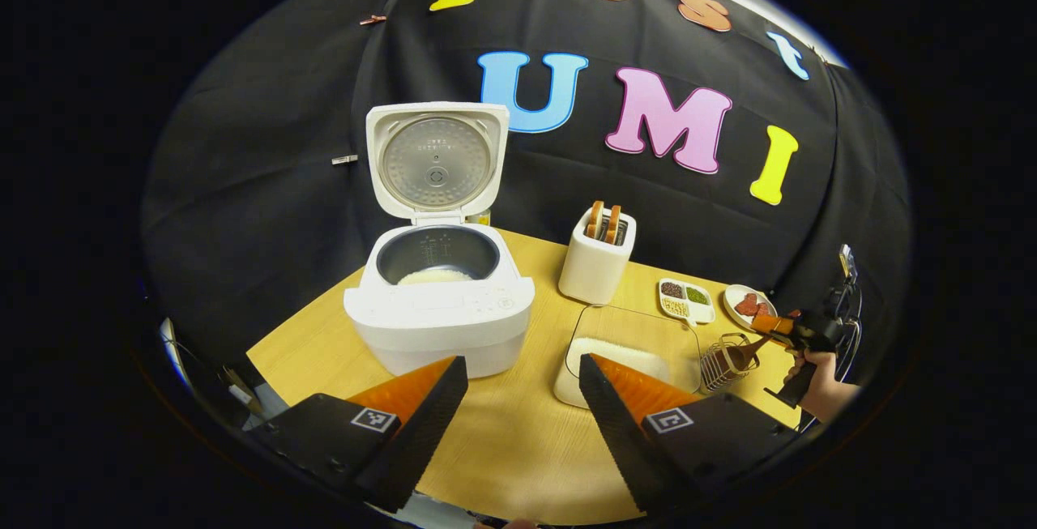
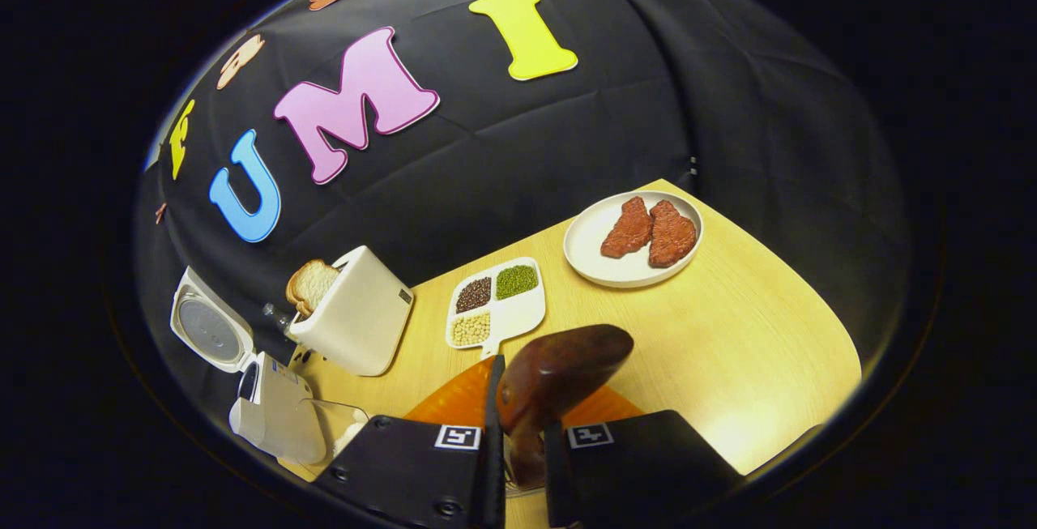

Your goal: Close the left gripper, press the button to open the rice cooker; take a wooden spoon from the chopstick holder with the right hand, scoop a spoonful of rice and pour it into the rice cooker, then put the wooden spoon back into the chopstick holder.

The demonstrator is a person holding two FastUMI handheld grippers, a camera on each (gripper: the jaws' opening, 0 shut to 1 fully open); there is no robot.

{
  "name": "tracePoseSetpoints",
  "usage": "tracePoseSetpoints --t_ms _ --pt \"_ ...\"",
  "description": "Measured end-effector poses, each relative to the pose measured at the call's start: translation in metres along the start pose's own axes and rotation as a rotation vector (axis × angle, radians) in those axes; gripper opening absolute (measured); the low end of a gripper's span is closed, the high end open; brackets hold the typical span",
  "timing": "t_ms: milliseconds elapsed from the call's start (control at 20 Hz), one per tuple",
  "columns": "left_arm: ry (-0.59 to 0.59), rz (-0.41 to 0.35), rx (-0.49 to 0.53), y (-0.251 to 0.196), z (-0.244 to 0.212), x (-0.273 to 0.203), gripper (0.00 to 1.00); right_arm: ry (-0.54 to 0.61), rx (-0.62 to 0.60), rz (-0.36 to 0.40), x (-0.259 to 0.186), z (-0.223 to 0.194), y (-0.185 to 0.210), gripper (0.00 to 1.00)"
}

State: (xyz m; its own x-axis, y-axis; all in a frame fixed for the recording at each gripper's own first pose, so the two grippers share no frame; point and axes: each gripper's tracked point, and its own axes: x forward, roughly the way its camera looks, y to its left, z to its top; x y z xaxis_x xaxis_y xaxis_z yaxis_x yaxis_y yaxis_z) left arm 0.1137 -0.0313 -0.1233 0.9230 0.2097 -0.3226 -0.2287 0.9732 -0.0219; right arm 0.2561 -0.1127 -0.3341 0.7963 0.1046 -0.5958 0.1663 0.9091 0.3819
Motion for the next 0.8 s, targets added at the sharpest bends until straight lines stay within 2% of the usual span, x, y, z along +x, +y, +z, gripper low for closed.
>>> tracePoseSetpoints --t_ms 50,500,650,800 --pt "-0.002 -0.009 -0.005 0.000 -0.001 -0.001 0.96 -0.014 -0.005 -0.001 -0.003 0.004 0.004 0.24" --pt "-0.056 -0.074 -0.004 0.037 0.007 -0.016 0.96 -0.201 -0.104 0.001 -0.082 0.072 0.072 0.21" --pt "-0.057 -0.095 -0.016 0.057 -0.001 -0.021 0.96 -0.251 -0.129 0.041 -0.105 0.076 0.112 0.21" --pt "-0.045 -0.112 -0.022 0.076 -0.011 -0.025 0.96 -0.255 -0.158 0.084 -0.112 0.059 0.153 0.21"
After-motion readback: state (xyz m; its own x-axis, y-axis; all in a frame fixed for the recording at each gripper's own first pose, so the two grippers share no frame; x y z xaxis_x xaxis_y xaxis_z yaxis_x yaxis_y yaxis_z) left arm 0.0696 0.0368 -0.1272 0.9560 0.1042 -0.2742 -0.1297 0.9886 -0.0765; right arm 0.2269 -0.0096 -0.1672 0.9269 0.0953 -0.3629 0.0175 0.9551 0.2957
